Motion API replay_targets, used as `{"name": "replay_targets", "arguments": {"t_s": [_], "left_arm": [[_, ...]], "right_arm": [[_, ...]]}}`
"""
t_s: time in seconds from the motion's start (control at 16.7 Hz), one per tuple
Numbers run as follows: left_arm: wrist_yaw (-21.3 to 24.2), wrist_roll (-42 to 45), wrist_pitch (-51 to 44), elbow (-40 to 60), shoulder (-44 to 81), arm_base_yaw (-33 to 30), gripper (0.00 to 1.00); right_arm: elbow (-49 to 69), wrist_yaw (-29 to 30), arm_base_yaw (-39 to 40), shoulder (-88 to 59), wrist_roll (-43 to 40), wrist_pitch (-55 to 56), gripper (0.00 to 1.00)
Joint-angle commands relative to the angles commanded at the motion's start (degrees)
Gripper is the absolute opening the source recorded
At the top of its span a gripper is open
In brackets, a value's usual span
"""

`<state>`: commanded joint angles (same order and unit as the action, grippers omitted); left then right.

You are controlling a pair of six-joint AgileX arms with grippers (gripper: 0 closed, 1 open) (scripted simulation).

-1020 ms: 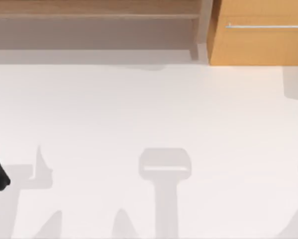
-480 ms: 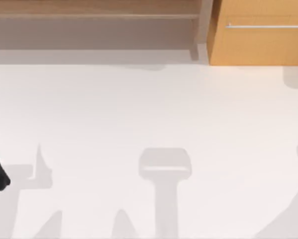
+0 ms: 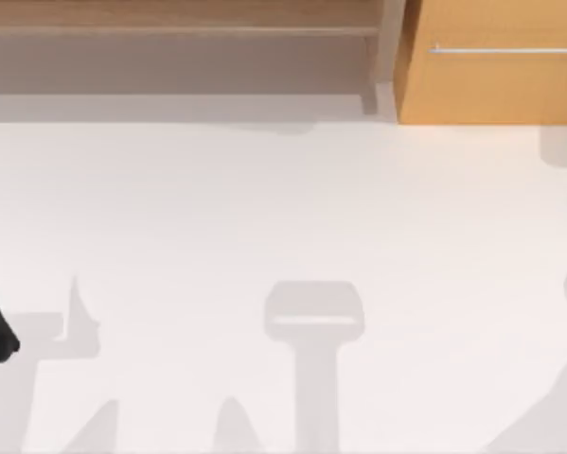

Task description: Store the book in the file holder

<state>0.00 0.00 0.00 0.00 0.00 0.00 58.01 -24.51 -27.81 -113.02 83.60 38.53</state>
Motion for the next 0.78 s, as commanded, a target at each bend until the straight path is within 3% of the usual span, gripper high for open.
{"name": "replay_targets", "arguments": {"t_s": [0.42,0.78], "left_arm": [[0.0,0.0,0.0,0.0,0.0,0.0,1.0],[0.0,0.0,0.0,0.0,0.0,0.0,1.0]], "right_arm": [[0.0,0.0,0.0,0.0,0.0,0.0,0.98],[0.0,0.0,0.0,0.0,0.0,0.0,1.0]]}}
